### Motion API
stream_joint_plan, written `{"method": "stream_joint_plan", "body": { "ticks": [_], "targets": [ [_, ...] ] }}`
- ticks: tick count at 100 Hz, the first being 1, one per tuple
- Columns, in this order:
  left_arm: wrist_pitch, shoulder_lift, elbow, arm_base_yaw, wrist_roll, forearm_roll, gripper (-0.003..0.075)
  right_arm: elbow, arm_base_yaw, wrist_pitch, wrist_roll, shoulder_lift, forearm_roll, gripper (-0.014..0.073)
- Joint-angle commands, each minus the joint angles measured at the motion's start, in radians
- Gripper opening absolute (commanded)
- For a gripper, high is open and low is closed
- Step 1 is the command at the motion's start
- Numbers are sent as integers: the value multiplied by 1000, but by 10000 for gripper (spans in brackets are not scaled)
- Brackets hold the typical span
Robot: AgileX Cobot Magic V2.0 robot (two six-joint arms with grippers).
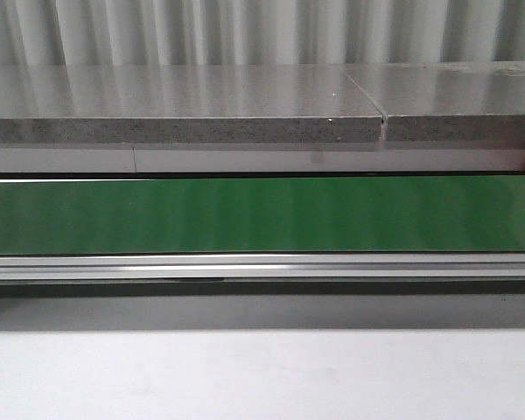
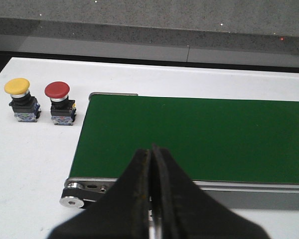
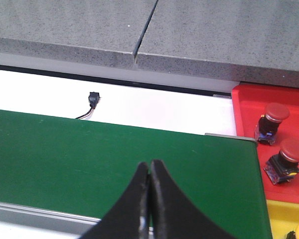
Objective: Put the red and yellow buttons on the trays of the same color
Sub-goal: 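Raise the right gripper back over the belt, then lower the left gripper onto the last red button and grasp it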
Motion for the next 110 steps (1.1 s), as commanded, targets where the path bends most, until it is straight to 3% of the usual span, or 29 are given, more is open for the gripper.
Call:
{"method": "stream_joint_plan", "body": {
  "ticks": [1,24,31,43,55,65,74,91,110],
  "targets": [
    [-78,6,-26,-7,-1,0,-21,-33,1,-63,-12,-5,8,-67],
    [-54,6,-17,-7,-1,-6,-17,-33,1,-63,-12,-5,8,-67],
    [-43,6,-17,-7,-1,-6,25,-33,1,-63,-12,-5,8,-67],
    [-34,6,-17,-7,-1,-6,210,-33,1,-63,-12,-5,8,-67],
    [-34,6,-17,-7,-1,-6,465,-33,1,-63,-12,-5,8,-67],
    [-46,8,-17,-7,-1,-4,582,-33,1,-63,-12,-5,8,-67],
    [-75,20,-19,-7,-21,-3,586,-33,1,-63,-12,-5,8,-67],
    [-69,150,-77,39,-231,107,586,-33,1,-63,-12,-5,8,-67],
    [-112,410,-203,148,-251,97,586,-33,1,-63,-12,-5,8,-67]
  ]
}}
